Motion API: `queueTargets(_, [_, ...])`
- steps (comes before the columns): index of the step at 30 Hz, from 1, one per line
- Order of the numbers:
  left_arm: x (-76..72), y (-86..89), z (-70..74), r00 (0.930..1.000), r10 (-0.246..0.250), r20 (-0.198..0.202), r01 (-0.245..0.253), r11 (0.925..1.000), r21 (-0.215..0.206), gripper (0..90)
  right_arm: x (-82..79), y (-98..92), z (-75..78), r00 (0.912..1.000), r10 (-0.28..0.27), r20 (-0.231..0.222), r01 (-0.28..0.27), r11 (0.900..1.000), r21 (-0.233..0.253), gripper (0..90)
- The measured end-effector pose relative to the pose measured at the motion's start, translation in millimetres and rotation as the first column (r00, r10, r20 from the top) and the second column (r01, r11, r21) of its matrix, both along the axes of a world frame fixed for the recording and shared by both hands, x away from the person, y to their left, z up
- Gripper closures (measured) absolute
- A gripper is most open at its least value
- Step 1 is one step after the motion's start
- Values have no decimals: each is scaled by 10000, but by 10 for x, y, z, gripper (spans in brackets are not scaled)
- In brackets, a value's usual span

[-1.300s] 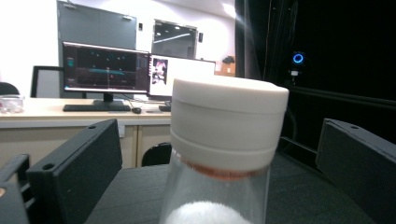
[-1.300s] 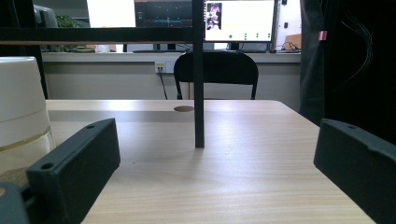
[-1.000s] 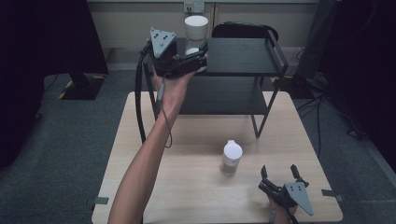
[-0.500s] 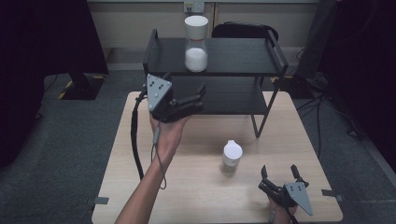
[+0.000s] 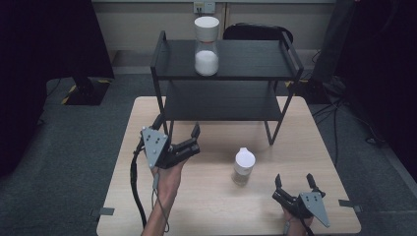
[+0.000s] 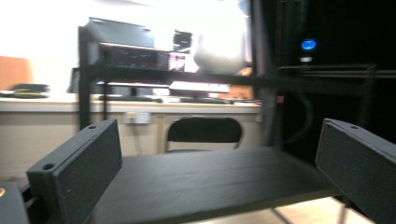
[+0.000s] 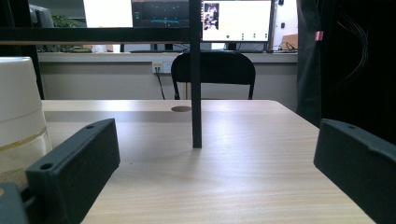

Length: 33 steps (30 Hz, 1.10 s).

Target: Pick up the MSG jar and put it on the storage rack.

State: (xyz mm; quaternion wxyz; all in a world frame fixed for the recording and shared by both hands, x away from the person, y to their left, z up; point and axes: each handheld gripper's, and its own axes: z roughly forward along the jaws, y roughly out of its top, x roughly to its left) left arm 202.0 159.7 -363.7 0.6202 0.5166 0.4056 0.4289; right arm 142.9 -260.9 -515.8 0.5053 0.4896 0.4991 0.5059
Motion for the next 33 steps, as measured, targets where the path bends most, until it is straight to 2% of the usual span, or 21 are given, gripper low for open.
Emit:
queueTargets(1, [-32,-8,-51,9996,211,-189,-208,9997,158,0,0,0,0,10000,1,-1,-1,10000,-3,0])
queueTargets(4, [-111,-33,-282,9967,770,-248,-757,9960,482,0,1,1,0,10000,-2,-1,2,10000,-11,0])
queueTargets(8, [-195,17,-642,9922,1061,-661,-1050,9943,189,1,0,3,0,10000,-10,-2,10,10000,-11,0])
queueTargets(9, [-224,22,-733,9887,1176,-933,-1162,9930,197,10,1,3,0,10000,-15,-1,15,10000,-10,0])
queueTargets(11, [-262,13,-901,9833,1352,-1216,-1327,9907,290,13,0,3,0,10000,-13,-1,13,10000,-14,0])
queueTargets(13, [-302,0,-1064,9801,1544,-1247,-1508,9878,378,12,1,1,0,10000,-1,-1,1,10000,-13,0])
queueTargets(15, [-327,15,-1174,9784,1587,-1328,-1579,9873,169,5,0,0,0,10000,6,-1,-6,10000,-13,0])
queueTargets(18, [-355,48,-1275,9773,1600,-1392,-1607,9870,62,1,1,0,1,10000,5,-2,-5,10000,-13,0])
queueTargets(23, [-369,115,-1373,9806,1586,-1148,-1548,9871,414,0,1,1,0,10000,2,-2,-2,10000,-14,0])
queueTargets(27, [-360,171,-1391,9800,1576,-1214,-1514,9867,589,2,1,1,1,10000,1,-2,-1,10000,-16,0])
queueTargets(29, [-375,160,-1418,9778,1758,-1142,-1694,9835,634,0,1,1,1,10000,0,-3,0,10000,-16,0])
queueTargets(32, [-398,121,-1483,9755,2041,-823,-1948,9749,1079,0,1,1,1,10000,0,-2,0,10000,-18,0])
queueTargets(33, [-401,117,-1506,9753,2067,-784,-1978,9743,1081,0,1,1,1,10000,-1,-3,1,10000,-17,0])
